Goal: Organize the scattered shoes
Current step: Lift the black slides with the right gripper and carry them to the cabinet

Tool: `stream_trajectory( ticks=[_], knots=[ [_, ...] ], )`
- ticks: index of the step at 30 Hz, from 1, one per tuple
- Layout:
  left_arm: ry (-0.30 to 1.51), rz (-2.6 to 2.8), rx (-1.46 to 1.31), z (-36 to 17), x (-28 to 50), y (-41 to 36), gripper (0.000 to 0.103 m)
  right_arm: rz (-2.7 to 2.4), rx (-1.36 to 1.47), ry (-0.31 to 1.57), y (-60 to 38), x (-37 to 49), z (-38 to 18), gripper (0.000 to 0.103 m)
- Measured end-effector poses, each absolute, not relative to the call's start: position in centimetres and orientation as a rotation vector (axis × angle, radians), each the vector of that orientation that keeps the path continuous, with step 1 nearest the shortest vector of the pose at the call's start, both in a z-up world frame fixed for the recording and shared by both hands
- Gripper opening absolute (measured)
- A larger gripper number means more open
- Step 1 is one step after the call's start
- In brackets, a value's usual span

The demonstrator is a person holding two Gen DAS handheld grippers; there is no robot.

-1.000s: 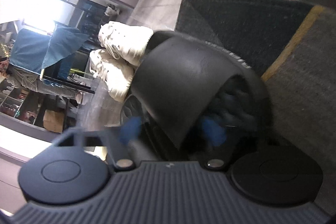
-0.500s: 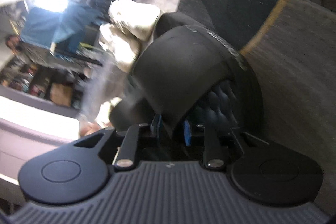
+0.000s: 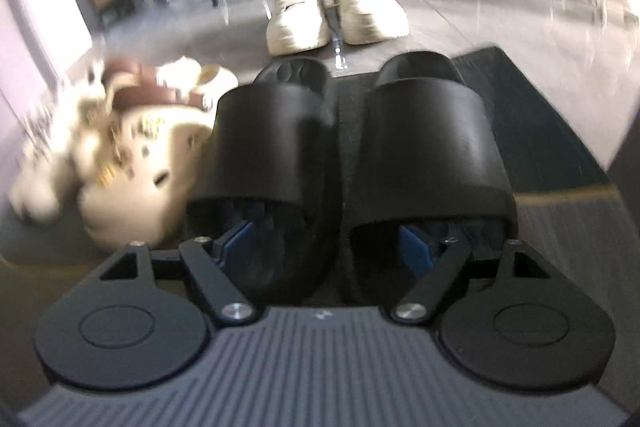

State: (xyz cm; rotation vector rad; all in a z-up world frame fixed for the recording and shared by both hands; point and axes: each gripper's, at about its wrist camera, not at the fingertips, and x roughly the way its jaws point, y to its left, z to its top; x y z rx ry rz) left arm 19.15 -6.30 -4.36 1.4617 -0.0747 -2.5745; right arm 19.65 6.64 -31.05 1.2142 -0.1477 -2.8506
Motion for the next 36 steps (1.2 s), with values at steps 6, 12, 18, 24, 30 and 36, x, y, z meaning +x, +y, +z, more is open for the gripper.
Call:
stream_trajectory(
  ticks=[6,12,18,24,30,36],
  knots=[
    [-0.039,-2.554,1.480,-4.9,19.1,-8.5,0.078,-3.037,1.176,-0.104,4.7,18.5,-32.7,0.079],
    [-0.006,-2.550,1.506,-5.2,18.8,-9.7,0.078,-3.136,1.159,-0.120,4.3,17.0,-33.4,0.086],
    [0.078,-2.563,1.508,-4.9,18.5,-9.7,0.078,-3.127,1.181,-0.093,5.3,17.0,-33.2,0.064],
    [0.128,-2.558,1.508,-4.6,18.2,-8.7,0.078,-3.065,1.161,-0.035,4.9,17.2,-30.5,0.023],
    [0.121,-2.574,1.441,-3.7,17.8,-7.6,0.078,-2.990,1.145,-0.010,5.8,16.3,-25.9,0.018],
    [0.130,-2.553,1.383,-2.5,17.8,-7.5,0.078,-2.910,1.209,-0.034,7.7,16.3,-21.8,0.017]
  ],
)
